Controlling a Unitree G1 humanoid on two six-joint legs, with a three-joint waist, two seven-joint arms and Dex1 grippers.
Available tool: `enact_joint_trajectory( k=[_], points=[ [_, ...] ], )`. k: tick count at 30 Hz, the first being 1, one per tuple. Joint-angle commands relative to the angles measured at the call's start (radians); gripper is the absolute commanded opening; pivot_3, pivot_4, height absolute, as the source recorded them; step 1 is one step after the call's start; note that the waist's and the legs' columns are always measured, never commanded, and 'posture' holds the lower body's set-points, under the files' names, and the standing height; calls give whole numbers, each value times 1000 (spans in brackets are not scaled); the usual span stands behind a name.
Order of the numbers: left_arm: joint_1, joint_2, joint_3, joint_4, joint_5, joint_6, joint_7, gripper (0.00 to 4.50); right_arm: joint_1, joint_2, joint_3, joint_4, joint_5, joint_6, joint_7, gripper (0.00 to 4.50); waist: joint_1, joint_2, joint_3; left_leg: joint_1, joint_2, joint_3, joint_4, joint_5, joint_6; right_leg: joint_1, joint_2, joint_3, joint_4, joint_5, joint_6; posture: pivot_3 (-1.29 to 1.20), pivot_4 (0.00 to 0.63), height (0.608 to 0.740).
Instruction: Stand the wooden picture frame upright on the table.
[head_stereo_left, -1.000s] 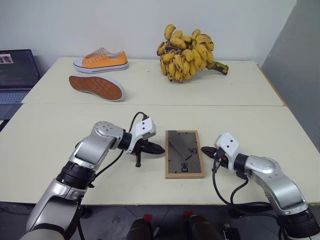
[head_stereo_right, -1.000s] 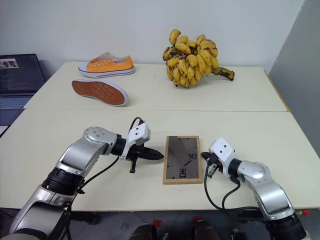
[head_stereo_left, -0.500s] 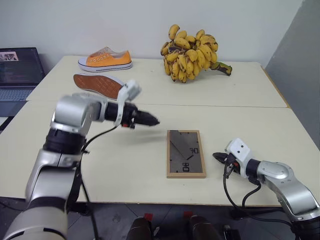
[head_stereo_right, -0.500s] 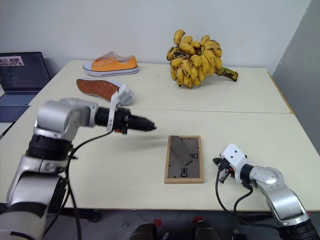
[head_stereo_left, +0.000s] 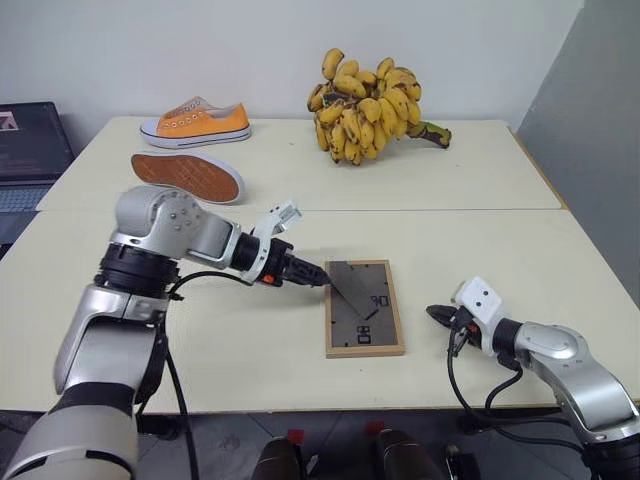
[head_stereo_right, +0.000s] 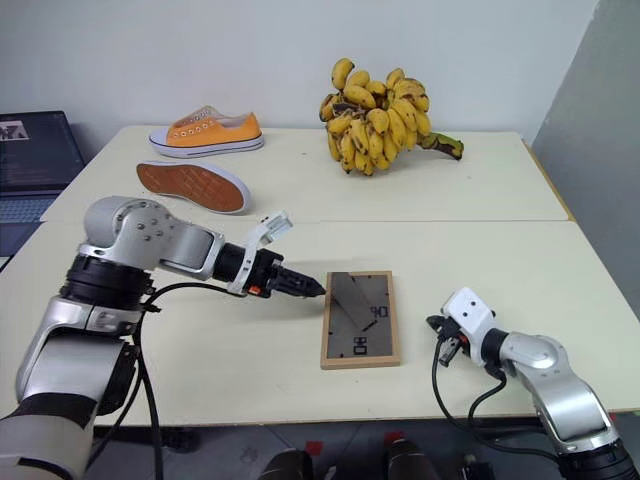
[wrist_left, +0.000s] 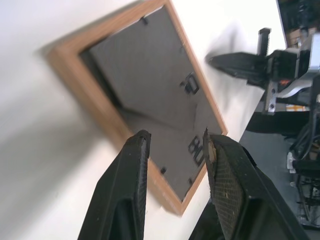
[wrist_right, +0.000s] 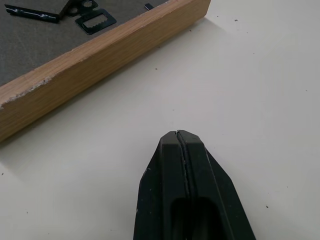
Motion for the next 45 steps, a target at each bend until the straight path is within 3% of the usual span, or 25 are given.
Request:
enact_joint_trajectory(
  k=[1,10,15,27,35,39,45],
  points=[
    [77,29,16,-43,-222,5,232,1795,4,11,-13,-3,-4,-29,-12,0,3,0,0,0,0,0,0,0,0,0,0,0,0,0,0,0,150,740],
    [255,-14,140,-84,-493,0,681,1795,-13,24,2,11,-10,-32,-17,0,19,0,0,0,-1,0,1,0,0,1,0,0,0,0,0,0,150,740],
    [296,-35,142,-106,-675,-98,874,1795,-20,31,10,10,-11,-28,-17,0,27,0,0,0,-1,-1,1,0,0,1,-1,-1,0,0,0,0,150,740],
    [348,-24,82,-144,-886,-277,1078,1795,-23,30,7,13,-16,-32,-16,0,30,0,0,0,-1,0,2,0,-1,1,-1,0,0,1,0,0,150,740],
    [359,-23,75,-157,-886,-239,1014,3305,-20,34,11,22,-24,-40,-16,0,35,0,0,0,-1,0,2,0,-1,1,-1,0,0,1,0,0,150,740],
    [353,1,55,-155,-886,-222,992,4343,-15,40,17,24,-29,-46,-18,0,35,0,0,1,-1,0,2,0,-1,1,-1,0,0,1,0,0,150,740],
    [349,10,29,-140,-886,-216,979,4459,-9,46,21,20,-39,-41,-16,0,35,0,0,1,-1,0,2,0,-1,2,-1,0,0,1,0,0,150,740]
  ],
)
